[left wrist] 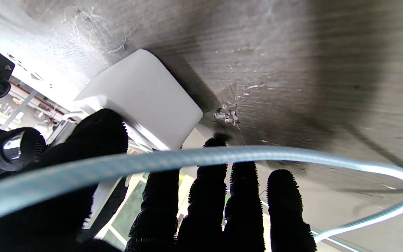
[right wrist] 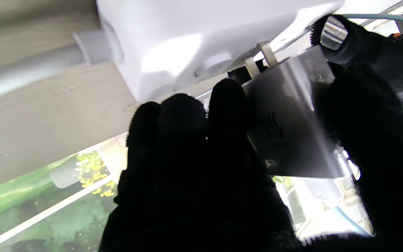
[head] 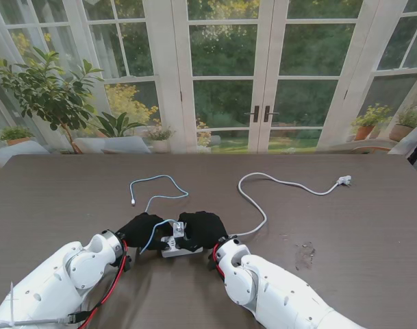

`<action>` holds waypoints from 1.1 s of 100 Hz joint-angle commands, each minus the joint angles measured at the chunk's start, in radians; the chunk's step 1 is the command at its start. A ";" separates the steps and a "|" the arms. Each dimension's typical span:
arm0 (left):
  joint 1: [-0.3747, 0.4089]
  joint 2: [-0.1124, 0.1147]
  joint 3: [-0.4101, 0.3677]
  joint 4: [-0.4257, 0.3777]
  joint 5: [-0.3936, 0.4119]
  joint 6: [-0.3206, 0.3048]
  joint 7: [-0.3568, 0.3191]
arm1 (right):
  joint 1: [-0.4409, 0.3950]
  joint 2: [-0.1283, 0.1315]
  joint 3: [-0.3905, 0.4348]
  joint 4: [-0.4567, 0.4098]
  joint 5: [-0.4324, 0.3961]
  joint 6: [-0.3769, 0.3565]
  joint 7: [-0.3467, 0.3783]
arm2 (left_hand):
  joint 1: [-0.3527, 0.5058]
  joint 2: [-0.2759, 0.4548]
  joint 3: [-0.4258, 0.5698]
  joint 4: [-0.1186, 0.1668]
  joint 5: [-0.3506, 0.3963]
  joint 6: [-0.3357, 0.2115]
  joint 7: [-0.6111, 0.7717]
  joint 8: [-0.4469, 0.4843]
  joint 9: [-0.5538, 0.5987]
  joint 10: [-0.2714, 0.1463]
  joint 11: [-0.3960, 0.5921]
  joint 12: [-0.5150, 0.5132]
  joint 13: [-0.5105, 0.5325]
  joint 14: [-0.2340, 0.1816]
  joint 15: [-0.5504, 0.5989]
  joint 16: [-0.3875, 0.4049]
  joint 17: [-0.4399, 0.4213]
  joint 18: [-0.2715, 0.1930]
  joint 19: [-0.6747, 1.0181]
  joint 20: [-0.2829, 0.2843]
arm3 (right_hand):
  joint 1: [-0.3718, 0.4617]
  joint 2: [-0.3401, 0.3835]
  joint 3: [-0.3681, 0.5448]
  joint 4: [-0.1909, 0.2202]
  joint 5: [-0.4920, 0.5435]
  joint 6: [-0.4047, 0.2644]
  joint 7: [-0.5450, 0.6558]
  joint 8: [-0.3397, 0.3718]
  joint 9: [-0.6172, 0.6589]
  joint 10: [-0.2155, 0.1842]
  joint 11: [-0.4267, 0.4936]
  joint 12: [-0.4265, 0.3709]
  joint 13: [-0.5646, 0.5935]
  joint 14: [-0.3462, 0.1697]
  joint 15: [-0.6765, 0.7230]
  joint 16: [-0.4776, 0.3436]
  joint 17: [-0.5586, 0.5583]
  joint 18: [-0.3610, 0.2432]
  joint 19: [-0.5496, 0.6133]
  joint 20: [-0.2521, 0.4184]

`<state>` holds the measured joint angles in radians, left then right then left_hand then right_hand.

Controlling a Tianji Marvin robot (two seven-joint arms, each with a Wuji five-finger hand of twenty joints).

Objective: Set up the charging station

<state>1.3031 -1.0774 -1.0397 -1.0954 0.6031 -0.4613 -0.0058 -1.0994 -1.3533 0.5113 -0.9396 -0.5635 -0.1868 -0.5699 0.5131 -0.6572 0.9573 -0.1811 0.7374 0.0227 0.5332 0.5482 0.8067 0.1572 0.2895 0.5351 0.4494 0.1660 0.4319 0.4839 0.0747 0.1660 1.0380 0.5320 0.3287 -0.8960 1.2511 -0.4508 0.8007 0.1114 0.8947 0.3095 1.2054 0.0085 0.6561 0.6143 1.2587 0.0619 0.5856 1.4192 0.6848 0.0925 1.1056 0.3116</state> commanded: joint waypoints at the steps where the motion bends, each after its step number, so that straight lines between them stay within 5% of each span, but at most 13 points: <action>1: 0.014 0.003 0.002 0.009 0.005 0.003 -0.029 | -0.003 -0.002 -0.013 0.020 -0.015 -0.012 0.011 | -0.013 0.024 -0.001 0.008 0.042 -0.027 0.025 0.009 0.017 0.009 0.008 0.011 0.058 0.048 0.075 0.033 0.002 -0.039 0.035 0.015 | 0.114 0.063 0.245 0.046 0.278 -0.230 0.235 0.124 0.038 -0.075 -0.020 0.013 0.023 -0.021 0.022 -0.871 0.007 -0.052 0.031 -0.012; 110: 0.032 0.008 -0.016 -0.012 0.003 0.006 -0.052 | 0.020 -0.023 -0.055 0.131 -0.005 -0.076 0.006 | -0.030 0.041 -0.017 0.024 0.044 -0.021 0.013 0.003 0.024 0.011 0.007 0.014 0.060 0.051 0.089 0.047 0.017 -0.051 0.078 0.055 | 0.125 0.004 0.268 0.026 0.316 -0.220 0.231 0.137 0.084 -0.069 -0.038 0.034 0.048 -0.016 0.047 -0.843 0.048 -0.059 0.029 -0.025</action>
<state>1.3195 -1.0719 -1.0587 -1.1154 0.6016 -0.4605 -0.0270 -1.0561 -1.3750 0.4735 -0.8485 -0.5623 -0.2571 -0.5864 0.5030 -0.6331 0.9487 -0.1800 0.7420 0.0331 0.5171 0.5435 0.8087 0.1564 0.2893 0.5353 0.4494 0.1629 0.4319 0.4841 0.0856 0.1555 1.0742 0.5724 0.3183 -0.9454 1.2846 -0.4661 0.8276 0.1136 0.8929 0.3410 1.2521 -0.0319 0.6725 0.6662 1.2764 0.0282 0.6272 1.4192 0.7144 0.0863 1.1056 0.2836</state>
